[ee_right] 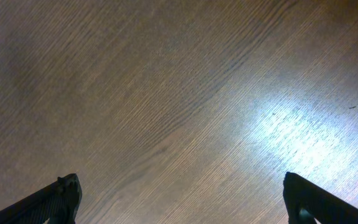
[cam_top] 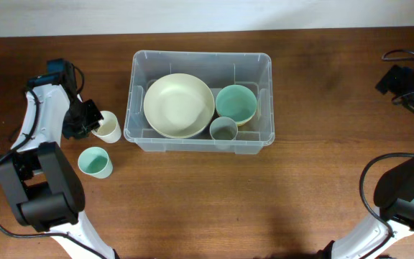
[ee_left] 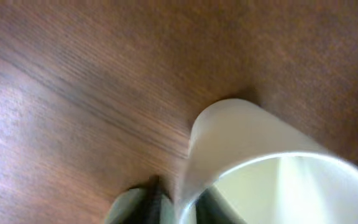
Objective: Pack container
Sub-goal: 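Grip the cream cup with the left gripper, then lift the cream cup and carry it over the container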
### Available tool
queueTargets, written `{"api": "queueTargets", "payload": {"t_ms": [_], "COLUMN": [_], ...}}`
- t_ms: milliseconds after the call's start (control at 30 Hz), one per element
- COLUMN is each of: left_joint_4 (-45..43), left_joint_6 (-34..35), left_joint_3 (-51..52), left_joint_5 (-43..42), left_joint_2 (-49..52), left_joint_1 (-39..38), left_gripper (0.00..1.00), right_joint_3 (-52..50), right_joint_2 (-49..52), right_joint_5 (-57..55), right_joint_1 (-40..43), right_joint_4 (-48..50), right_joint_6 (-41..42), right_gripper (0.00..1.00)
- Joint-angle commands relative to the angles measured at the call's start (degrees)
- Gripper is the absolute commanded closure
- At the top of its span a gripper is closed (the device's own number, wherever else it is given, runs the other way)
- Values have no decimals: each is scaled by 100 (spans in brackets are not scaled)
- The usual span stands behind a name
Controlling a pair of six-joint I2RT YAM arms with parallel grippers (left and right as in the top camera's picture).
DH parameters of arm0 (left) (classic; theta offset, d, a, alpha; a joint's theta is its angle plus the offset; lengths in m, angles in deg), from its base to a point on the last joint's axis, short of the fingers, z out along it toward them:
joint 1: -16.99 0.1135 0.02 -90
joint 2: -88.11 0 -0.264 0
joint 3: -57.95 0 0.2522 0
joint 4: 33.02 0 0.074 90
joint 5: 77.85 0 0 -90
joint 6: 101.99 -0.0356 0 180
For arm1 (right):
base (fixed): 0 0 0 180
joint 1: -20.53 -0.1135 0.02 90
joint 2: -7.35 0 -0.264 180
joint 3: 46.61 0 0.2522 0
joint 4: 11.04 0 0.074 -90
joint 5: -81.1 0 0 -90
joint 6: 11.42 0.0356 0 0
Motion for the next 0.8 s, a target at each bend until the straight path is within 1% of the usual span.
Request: {"api": "queueTargets", "payload": {"t_ms": [0,100,200,267,367,433,467,500,533,600,667,767], "left_joint_4": [-101,-90,96,289,625,855,992,1207,1353,1707,2050,2457], "left_joint_6": [11,11,9,9,9,7,-9,-313,-501,-782,-1086,-1506], "left_joint_3": [-44,-282,-789,-1252,-2234,-2929,-3279,-3851,-4142,-4592,-4765,-4767], "left_joint_5": [-39,-46,-144,-197,-223,-492,-756,-1427,-1797,-2227,-2273,-2269], "left_joint_2": [61,59,46,28,-20,-72,-107,-175,-221,-319,-404,-439], "left_joint_1": [103,229,363,439,535,549,546,474,389,98,-323,-1231], "left_gripper": [99,99,99,99,99,99,99,99,99,99,99,99], "right_joint_3": [-35,-35,-35,-35,-35,-35,-35,-35,-35,-35,-35,-35], "right_joint_2": [57,57,55,55,55,55,55,55,55,55,55,55], "right_joint_5": [-92,-92,-92,-90,-90,-92,-90,-92,-92,-92,-90,-90], "right_joint_1": [11,11,11,11,11,11,11,11,11,11,11,11], "right_joint_4": [-2,-2,-2,-2,-2,-2,-2,-2,-2,-2,-2,-2], "right_joint_6": [-42,-42,-42,-42,-42,-42,-42,-42,-42,-42,-42,-39], "right_gripper": [1,1,1,1,1,1,1,1,1,1,1,1]}}
